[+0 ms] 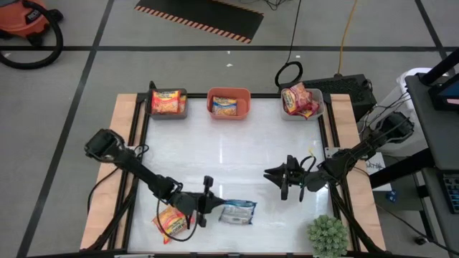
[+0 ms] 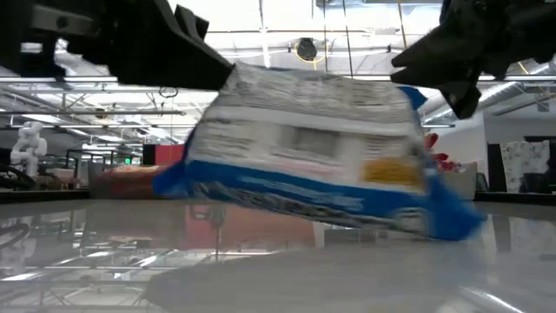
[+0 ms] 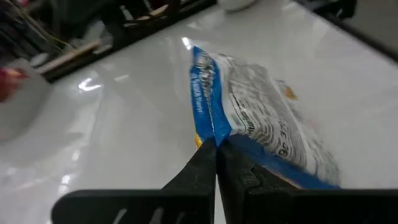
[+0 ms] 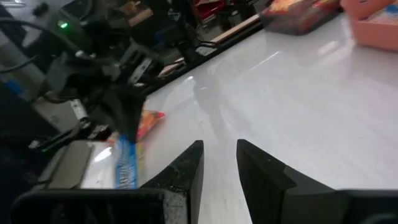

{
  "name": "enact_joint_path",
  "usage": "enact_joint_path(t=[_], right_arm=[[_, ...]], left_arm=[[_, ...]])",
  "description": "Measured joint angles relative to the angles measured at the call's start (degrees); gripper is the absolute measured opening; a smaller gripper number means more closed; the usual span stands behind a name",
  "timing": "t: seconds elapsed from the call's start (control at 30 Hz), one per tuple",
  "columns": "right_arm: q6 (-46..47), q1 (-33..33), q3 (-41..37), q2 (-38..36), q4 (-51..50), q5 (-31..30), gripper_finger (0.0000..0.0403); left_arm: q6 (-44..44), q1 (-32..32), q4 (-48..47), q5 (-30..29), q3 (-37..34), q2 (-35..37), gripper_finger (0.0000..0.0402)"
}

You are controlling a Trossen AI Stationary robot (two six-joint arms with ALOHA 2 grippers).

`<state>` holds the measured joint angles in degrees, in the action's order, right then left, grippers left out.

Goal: Sort Maruchan noodles
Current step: Put the blue noodle pack into the orange bin

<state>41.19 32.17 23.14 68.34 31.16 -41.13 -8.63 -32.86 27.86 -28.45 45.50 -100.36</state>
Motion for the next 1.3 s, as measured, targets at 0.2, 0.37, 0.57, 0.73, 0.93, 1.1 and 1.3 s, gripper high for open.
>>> enact_joint_path(t=[0.2, 0.37, 0.57, 0.73, 0.93, 1.1, 1.3], right_arm=[[-2.12, -5.41, 1.35, 0.0, 0.68, 11.03, 0.0093], [-8.74, -8.13, 5.91, -0.02, -2.29, 14.67, 0.0124], [-15.96, -10.92, 11.6, 1.29, -5.29, 15.66, 0.018], [-21.66, -14.37, 17.0, 5.8, -7.08, 15.65, 0.0222], [-27.51, -19.62, 24.05, 12.36, -12.09, 15.78, 0.0259], [-35.36, -23.3, 28.63, 16.63, -13.58, 16.69, 0.0276], [-36.07, -29.61, 31.84, 19.11, -13.48, 32.01, 0.0273]], left_arm=[[-7.16, 1.56, -7.03, -3.17, -0.02, 6.49, 0.0006], [-10.22, 3.83, -12.32, -4.28, -0.02, 11.4, 0.0006], [-10.77, 7.98, -17.57, -7.23, 0.0, 15.43, 0.0005], [-10.93, 12.11, -19.32, -10.62, 0.0, 18.18, 0.0005], [-15.23, 15.49, -21.36, -10.59, -0.01, 20.42, 0.0005], [-21.05, 17.74, -21.31, -10.51, 0.02, 20.59, 0.0005], [-26.71, 21.03, -20.34, -10.45, 0.02, 20.6, 0.0005]])
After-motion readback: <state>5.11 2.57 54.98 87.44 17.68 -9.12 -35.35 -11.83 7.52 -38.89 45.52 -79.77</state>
